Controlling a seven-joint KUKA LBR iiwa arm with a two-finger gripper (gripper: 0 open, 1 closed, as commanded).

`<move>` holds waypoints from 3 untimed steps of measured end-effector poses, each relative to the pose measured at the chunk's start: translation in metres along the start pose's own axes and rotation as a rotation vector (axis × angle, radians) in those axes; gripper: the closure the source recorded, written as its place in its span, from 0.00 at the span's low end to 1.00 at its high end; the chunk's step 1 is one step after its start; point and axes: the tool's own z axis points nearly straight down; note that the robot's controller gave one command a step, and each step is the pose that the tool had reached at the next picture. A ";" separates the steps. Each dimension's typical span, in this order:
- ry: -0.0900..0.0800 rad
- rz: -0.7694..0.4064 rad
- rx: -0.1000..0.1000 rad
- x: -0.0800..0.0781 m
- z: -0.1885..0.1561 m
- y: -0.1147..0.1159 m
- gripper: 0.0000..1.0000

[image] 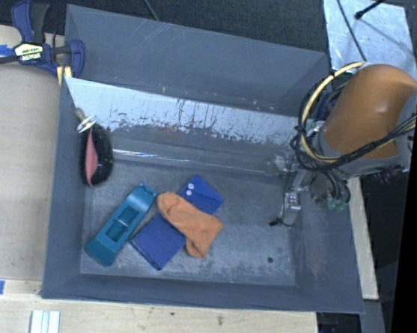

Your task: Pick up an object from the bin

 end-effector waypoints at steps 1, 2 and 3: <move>-0.009 -0.002 0.001 -0.002 -0.005 0.000 0.00; -0.012 0.088 0.000 -0.020 0.060 0.048 0.00; -0.004 0.122 -0.001 -0.019 0.074 0.066 0.00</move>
Offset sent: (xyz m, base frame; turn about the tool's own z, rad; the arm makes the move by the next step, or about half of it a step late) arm 0.0268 0.0763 -0.1002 0.1328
